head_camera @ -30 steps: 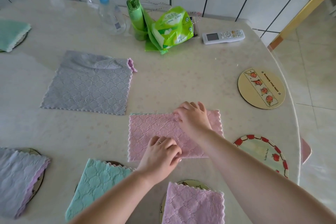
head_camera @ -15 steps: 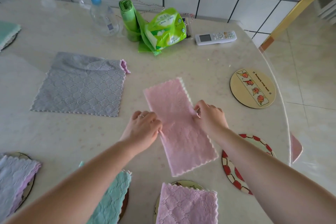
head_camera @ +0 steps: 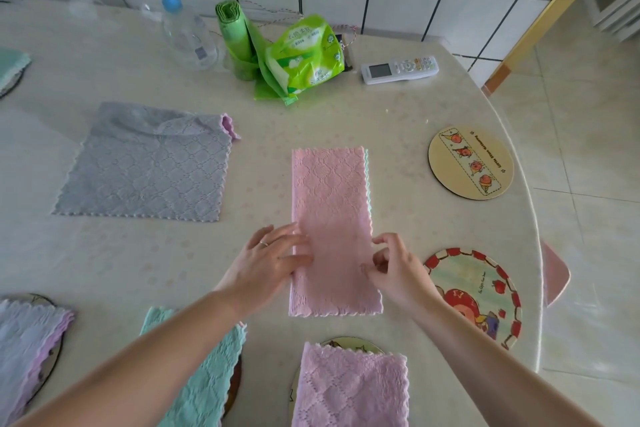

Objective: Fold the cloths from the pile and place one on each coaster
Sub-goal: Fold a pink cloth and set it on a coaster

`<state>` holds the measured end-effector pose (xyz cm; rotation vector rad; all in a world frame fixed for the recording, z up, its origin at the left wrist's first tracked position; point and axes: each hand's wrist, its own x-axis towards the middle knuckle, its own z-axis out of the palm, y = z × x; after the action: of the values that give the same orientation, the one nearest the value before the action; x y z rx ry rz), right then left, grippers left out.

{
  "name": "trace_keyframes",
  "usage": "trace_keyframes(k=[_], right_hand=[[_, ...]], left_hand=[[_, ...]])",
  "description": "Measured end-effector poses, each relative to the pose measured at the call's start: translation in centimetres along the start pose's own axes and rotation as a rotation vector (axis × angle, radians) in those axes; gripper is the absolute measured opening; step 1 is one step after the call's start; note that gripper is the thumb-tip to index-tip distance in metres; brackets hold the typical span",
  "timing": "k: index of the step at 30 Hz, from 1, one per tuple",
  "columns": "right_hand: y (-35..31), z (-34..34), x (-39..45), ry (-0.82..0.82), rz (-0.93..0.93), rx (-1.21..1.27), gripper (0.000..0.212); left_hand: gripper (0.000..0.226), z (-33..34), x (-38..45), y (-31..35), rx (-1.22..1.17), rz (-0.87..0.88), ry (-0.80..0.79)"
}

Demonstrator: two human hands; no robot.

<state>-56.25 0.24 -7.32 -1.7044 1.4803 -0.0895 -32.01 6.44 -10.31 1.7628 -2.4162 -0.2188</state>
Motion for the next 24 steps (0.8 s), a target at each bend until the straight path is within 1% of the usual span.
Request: trace_keyframes(k=[1,4,5,8,9,11,12,14,15,16,17,18,19,21,23,24], right_hand=[[0.1,0.2,-0.5,-0.012,-0.031,-0.01,0.05],[0.4,0.4,-1.6,-0.055,-0.108,0.043,0.073],[0.4,0.3,-1.8,-0.079,-0.115,0.049,0.072],[0.0,-0.5,-2.2,-0.122,-0.077,0.072,0.041],[-0.2,-0.7,-2.3,-0.13,-0.054,0.11,0.037],[-0.4,-0.9,-2.4,-0.124,0.005,0.209,0.04],[-0.5,-1.0,-2.5,-0.119,0.037,0.268,0.044],[-0.5,-1.1,-2.8,-0.116,0.068,0.399,0.051],[-0.4,-1.1,-3.1,-0.122,0.07,0.461,0.05],[-0.3,-1.2,-3.4,-0.142,0.059,0.516,0.046],[-0.4,-1.2,-3.7,-0.168,0.039,0.566,0.041],[-0.6,-1.2,-4.0,-0.185,0.019,0.583,0.036],[-0.7,-1.2,-4.2,-0.181,0.0,0.567,0.032],[-0.6,-1.0,-4.1,-0.099,-0.043,0.393,0.021],[-0.7,-0.9,-3.2,0.003,-0.111,0.172,0.009],[-0.9,-0.7,-2.6,0.038,-0.155,0.105,0.011]], left_hand=[[0.033,0.3,-0.2,0.1,-0.007,0.014,-0.003],[0.035,0.6,-0.5,0.2,-0.043,0.004,-0.011],[0.035,0.5,-0.5,0.2,-0.06,-0.007,-0.015],[0.033,0.3,-0.3,0.3,-0.151,-0.042,0.003],[0.031,0.3,-0.3,0.4,-0.203,-0.061,0.016],[0.03,0.1,-0.3,0.5,-0.307,-0.107,0.029],[0.032,-0.2,-0.4,0.7,-0.36,-0.147,0.026],[0.037,-1.1,-0.7,1.4,-0.477,-0.284,0.016],[0.036,-1.4,-1.0,1.6,-0.532,-0.374,0.008],[0.029,-1.7,-1.2,1.9,-0.586,-0.44,0.006],[0.02,-1.8,-1.6,2.2,-0.638,-0.487,0.004],[0.019,-1.9,-1.8,2.4,-0.682,-0.512,0.005],[0.023,-2.0,-2.0,2.5,-0.718,-0.534,0.0],[0.029,-1.9,-2.3,2.5,-0.788,-0.564,-0.021],[0.023,-1.7,-2.0,2.2,-0.844,-0.587,-0.032],[0.02,-1.7,-1.7,2.1,-0.861,-0.602,-0.028]])
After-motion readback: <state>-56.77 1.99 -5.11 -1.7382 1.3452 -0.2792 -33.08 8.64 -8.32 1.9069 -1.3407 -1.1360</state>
